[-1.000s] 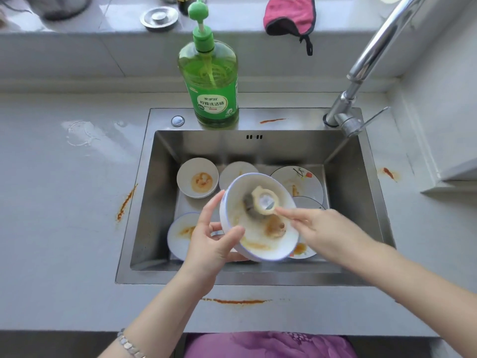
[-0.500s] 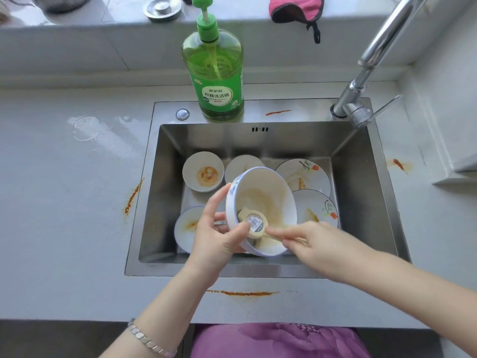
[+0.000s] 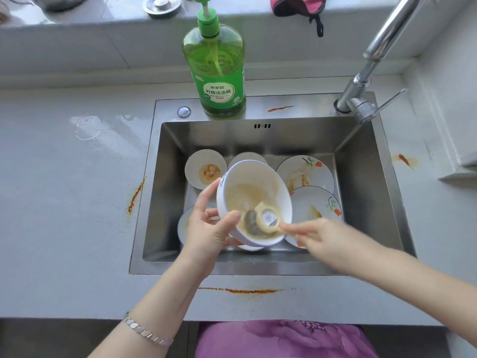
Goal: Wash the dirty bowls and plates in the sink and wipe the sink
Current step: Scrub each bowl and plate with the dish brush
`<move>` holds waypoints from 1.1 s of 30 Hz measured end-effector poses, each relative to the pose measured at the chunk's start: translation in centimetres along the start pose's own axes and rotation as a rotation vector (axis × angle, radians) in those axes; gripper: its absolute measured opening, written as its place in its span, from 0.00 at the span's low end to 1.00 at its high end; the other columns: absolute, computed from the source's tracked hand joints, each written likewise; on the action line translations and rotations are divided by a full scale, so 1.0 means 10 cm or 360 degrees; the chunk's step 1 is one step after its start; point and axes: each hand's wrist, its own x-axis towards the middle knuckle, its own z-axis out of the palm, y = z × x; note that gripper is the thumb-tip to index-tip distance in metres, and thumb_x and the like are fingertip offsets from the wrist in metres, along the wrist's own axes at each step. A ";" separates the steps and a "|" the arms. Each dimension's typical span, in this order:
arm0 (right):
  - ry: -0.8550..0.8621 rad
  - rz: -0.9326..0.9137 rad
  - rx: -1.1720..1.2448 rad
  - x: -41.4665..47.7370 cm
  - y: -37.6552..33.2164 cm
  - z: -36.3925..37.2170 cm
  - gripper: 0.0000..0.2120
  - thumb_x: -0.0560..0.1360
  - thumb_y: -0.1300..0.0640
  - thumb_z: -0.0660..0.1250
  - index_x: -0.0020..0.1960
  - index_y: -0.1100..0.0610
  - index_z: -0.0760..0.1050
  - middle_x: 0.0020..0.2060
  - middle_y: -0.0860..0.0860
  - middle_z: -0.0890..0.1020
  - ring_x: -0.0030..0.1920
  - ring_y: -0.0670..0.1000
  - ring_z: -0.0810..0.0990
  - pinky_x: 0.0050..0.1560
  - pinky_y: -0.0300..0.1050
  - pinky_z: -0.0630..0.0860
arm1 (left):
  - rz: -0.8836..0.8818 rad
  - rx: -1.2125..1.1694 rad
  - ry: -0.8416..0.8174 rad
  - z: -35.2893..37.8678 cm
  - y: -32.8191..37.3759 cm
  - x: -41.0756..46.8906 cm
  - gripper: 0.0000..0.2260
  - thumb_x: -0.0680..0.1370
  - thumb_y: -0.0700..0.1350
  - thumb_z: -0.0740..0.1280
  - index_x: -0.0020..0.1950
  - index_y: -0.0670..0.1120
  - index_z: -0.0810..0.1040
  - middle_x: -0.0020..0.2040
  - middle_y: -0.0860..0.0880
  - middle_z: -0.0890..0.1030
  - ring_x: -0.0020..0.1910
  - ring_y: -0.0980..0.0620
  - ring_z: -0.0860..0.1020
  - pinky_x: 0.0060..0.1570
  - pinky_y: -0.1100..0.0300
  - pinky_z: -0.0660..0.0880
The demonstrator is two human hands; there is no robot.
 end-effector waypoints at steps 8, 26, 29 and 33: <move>0.0096 -0.0011 -0.0074 0.07 -0.03 -0.05 0.17 0.80 0.51 0.56 0.63 0.32 0.69 0.49 0.39 0.82 0.51 0.48 0.76 0.53 0.41 0.73 | -0.0040 0.0030 0.0020 0.00 -0.03 -0.01 0.26 0.74 0.33 0.66 0.62 0.61 0.70 0.43 0.43 0.78 0.36 0.52 0.82 0.29 0.56 0.78; -0.0039 -0.0108 0.0890 0.21 -0.33 0.04 0.17 0.80 0.55 0.57 0.59 0.34 0.72 0.27 0.41 0.74 0.26 0.40 0.69 0.25 0.31 0.65 | 0.0019 -0.0009 -0.0027 0.03 0.00 0.09 0.33 0.63 0.45 0.69 0.67 0.59 0.68 0.48 0.43 0.80 0.42 0.50 0.83 0.32 0.53 0.79; -0.0482 0.0066 0.1028 0.12 -0.27 -0.09 0.16 0.80 0.52 0.57 0.53 0.30 0.74 0.24 0.47 0.57 0.22 0.45 0.54 0.22 0.32 0.52 | 0.0090 0.0074 -0.0021 -0.12 0.07 0.18 0.33 0.58 0.51 0.69 0.64 0.61 0.71 0.44 0.48 0.81 0.42 0.51 0.83 0.31 0.53 0.79; -0.0609 0.0119 0.0466 0.14 -0.03 -0.36 0.16 0.78 0.50 0.59 0.51 0.27 0.75 0.27 0.49 0.69 0.27 0.50 0.64 0.28 0.38 0.64 | 0.0070 0.0356 -0.0213 -0.28 0.19 0.18 0.27 0.62 0.46 0.68 0.60 0.64 0.74 0.49 0.39 0.79 0.39 0.51 0.83 0.30 0.54 0.79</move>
